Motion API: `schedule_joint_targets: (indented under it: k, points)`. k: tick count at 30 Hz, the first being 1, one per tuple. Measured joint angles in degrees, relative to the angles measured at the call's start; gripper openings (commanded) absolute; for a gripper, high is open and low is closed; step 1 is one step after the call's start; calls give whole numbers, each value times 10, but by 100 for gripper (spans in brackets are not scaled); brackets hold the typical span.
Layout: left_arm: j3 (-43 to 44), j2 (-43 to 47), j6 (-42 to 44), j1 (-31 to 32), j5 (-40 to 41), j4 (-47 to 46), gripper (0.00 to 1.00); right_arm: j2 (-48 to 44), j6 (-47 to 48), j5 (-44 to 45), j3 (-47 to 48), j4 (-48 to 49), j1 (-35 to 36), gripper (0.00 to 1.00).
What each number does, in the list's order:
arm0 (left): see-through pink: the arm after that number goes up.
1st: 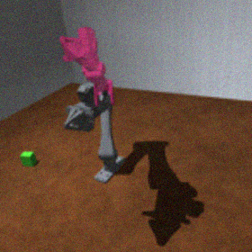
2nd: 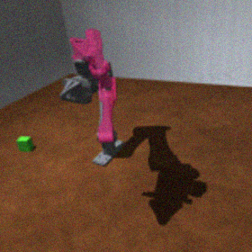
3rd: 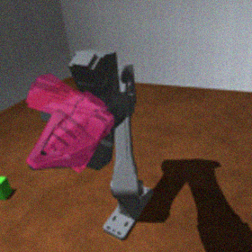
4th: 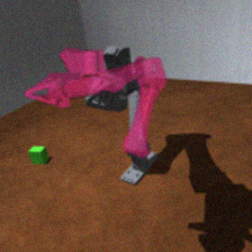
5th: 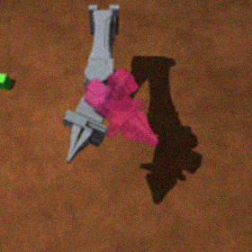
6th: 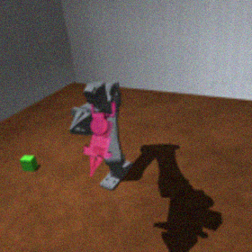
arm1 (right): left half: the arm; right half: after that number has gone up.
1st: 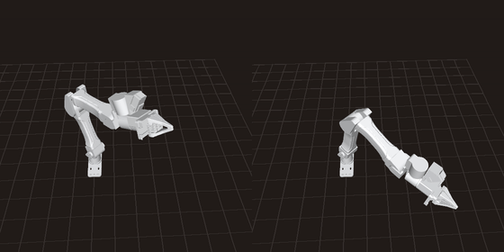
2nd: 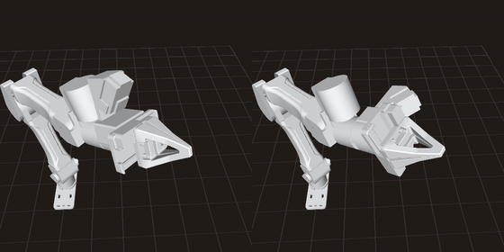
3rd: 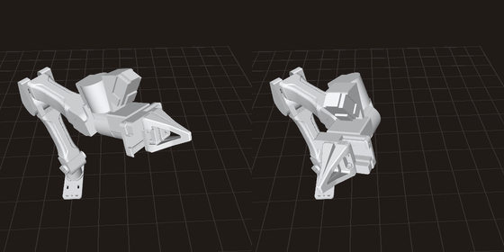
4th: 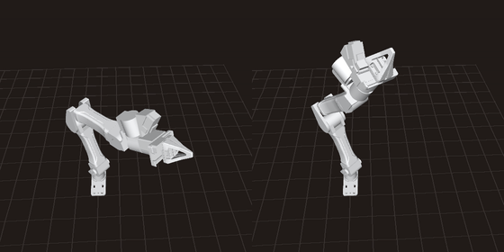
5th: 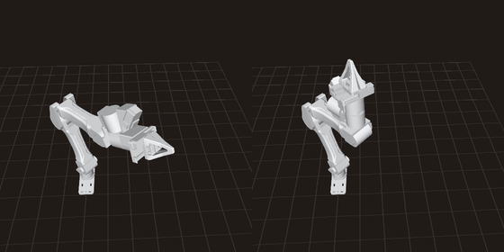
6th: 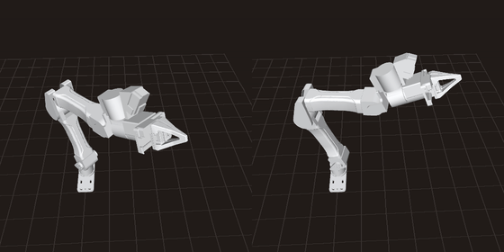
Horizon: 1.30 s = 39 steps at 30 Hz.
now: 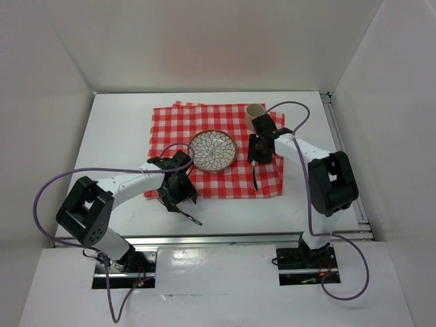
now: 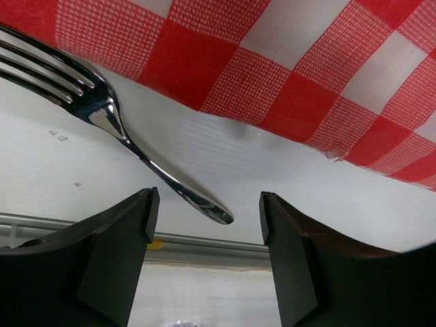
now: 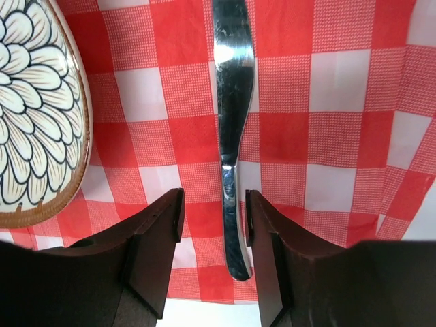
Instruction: Set the dinner table for one person
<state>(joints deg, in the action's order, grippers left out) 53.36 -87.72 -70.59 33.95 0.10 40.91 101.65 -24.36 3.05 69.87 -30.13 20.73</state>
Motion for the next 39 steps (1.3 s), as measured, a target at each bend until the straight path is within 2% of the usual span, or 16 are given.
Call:
schedule_joint_targets:
  k: [10,20,24,27,28,30,33,34,39]
  points:
    - [-3,-9,-16,12,-1,-3,74,-17,2,12,14,-1,0,53]
    - [-35,-9,-77,28,-1,-7,71,-168,8,7,-6,-14,0,53]
    - [-50,-9,-103,33,4,-7,62,-184,13,7,-21,-20,0,53]
    - [-59,-9,-121,33,7,-9,59,-189,16,7,-35,-27,0,53]
    - [-60,-8,-124,33,8,-9,57,-190,17,7,-38,-29,0,53]
    - [-63,-7,-130,33,9,-9,41,-191,18,7,-40,-36,0,53]
    - [-66,-5,-143,33,7,-10,4,-196,20,7,-46,-38,0,53]
    - [-66,-4,-143,33,7,-11,0,-198,22,7,-48,-40,0,53]
    - [-83,19,-161,33,19,-14,0,-203,26,7,-53,-42,0,53]
